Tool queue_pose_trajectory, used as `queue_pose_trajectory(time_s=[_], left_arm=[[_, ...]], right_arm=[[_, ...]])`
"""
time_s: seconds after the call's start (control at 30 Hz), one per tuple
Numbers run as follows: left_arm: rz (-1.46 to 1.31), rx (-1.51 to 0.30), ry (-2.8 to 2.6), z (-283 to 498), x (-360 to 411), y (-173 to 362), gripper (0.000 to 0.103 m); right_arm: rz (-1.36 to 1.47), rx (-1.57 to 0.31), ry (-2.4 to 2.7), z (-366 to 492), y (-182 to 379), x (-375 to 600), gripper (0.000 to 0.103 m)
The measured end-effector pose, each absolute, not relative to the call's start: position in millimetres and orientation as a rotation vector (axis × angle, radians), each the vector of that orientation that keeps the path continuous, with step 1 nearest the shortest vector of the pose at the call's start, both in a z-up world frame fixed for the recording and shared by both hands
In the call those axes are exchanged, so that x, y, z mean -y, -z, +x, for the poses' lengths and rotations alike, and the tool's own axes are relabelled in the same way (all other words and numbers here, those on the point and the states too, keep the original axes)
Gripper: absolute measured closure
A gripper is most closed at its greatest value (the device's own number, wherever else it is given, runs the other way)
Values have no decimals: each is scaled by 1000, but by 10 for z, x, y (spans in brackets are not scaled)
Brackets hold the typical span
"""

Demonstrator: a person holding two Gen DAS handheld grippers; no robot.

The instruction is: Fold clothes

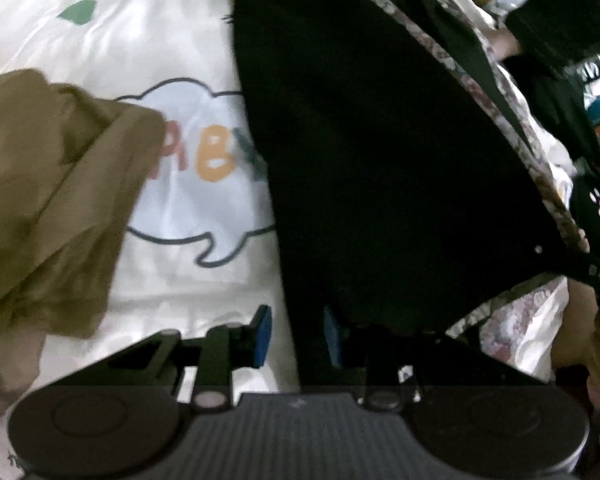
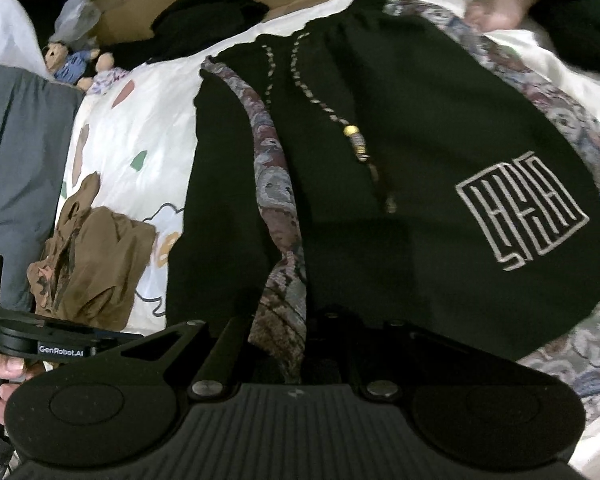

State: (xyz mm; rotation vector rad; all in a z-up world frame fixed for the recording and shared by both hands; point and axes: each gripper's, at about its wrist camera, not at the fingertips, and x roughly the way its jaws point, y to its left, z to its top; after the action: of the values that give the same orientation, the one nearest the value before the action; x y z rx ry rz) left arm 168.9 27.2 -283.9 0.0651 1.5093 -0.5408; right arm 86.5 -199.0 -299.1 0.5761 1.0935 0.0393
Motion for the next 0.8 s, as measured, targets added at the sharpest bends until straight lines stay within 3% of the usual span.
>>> queue_pose_trajectory(time_s=[0.8], left_arm=[[82, -1530, 504, 1509, 105, 2814, 73]], right_arm=[[687, -1064, 148, 563, 3057, 2724, 99]])
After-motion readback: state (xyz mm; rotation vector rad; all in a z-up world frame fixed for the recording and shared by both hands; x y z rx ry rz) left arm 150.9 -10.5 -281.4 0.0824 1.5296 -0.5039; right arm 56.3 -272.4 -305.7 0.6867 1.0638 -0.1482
